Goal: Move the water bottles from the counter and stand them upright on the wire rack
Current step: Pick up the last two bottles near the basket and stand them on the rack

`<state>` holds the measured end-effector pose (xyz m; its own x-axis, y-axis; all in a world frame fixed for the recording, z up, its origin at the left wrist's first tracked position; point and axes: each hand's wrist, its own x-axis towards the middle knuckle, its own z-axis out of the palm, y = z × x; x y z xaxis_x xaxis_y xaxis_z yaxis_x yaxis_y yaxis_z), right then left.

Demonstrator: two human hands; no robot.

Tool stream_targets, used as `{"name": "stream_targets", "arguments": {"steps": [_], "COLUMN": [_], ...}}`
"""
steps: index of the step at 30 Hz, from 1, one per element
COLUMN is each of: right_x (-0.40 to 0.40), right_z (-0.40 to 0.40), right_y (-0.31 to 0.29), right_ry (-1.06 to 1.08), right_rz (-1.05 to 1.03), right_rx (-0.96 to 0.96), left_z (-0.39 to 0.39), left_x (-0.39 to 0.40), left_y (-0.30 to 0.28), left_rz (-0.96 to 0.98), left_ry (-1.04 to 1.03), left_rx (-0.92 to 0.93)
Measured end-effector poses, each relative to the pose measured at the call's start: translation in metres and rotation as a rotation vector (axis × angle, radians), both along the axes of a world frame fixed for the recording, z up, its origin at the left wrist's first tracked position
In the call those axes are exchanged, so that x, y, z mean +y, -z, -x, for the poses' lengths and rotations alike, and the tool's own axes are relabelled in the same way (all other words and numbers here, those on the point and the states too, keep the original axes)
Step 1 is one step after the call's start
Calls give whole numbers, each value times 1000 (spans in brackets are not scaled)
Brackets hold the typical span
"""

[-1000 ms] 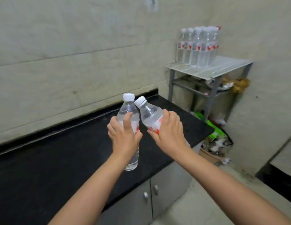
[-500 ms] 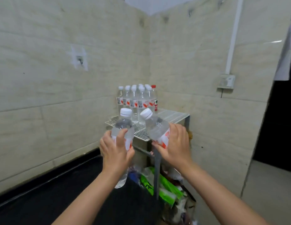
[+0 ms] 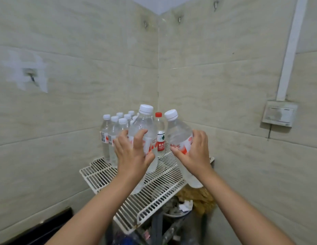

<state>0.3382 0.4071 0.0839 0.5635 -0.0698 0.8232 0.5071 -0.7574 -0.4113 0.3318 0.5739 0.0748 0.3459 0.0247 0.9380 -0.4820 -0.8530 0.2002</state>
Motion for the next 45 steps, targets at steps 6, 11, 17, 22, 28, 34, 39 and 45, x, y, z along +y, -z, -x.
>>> {"name": "stream_targets", "arguments": {"steps": [6,11,17,22,28,34,39,45], "right_x": [-38,-69,-80,-86,-104,-115,-102,-105], "right_z": [-116,-209,-269,-275,-278,-275,-271,-277], "right_y": [10,31,53,55,46,-8,-55,-65], "right_ry": [-229,-488,-702,-841,-960,-928,-941,-869], "right_rz": [-87,-196,-213,-162,-112,-43,324,532], "right_rx": [42,196,382,448,569,501,408,442], "left_z": [-86,-150,-195,-200,-176,-165,-176,-169], "left_x": [-54,-93,-129,-138,-140,-124,-126,-122], "left_y": [11,34,55,61,50,-18,-64,-72], "left_rz": [-10,30,133,239,295,247,-15,-163], "left_ry": [-174,-286,-351,-464,-448,-479,-460,-439], "left_rx": [39,90,166,234,391,380,713,857]}}
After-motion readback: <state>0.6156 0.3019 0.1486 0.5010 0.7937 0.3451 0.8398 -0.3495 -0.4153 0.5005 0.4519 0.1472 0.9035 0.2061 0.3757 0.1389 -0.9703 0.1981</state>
